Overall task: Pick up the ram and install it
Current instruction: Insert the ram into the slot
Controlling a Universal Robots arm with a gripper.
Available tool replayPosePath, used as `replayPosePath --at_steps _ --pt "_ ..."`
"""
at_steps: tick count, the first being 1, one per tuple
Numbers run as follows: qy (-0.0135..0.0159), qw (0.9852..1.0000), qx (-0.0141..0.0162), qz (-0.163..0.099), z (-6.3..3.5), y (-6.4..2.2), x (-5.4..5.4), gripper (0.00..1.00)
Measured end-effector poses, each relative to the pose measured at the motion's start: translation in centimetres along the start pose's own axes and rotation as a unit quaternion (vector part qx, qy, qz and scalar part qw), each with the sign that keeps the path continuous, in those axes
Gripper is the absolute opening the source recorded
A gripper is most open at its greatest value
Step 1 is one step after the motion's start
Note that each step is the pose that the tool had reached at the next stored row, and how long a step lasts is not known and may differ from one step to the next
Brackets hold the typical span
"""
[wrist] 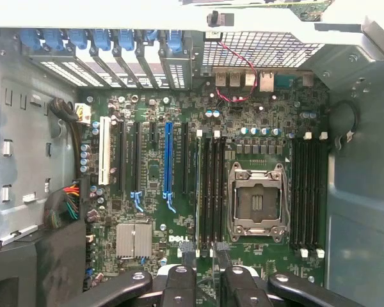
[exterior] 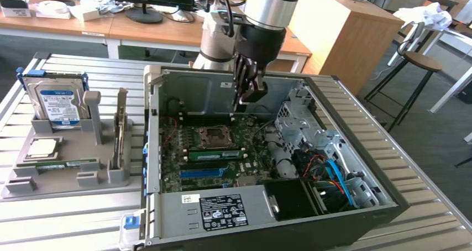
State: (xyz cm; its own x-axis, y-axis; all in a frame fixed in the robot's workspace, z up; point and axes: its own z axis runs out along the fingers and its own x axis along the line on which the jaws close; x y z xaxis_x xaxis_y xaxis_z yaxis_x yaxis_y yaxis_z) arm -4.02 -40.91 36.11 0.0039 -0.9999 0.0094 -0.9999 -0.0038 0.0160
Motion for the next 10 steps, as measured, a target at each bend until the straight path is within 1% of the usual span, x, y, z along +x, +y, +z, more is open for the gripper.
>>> replayPosePath --at_steps 2,6,10 --pt "0.0001 1.0000 0.0000 0.000 -0.02 0.00 0.00 0.25" --pt "0.0001 1.0000 0.0000 0.000 -0.51 0.01 0.00 0.25" --pt "0.0000 1.0000 0.0000 0.000 -0.55 0.01 0.00 0.25"
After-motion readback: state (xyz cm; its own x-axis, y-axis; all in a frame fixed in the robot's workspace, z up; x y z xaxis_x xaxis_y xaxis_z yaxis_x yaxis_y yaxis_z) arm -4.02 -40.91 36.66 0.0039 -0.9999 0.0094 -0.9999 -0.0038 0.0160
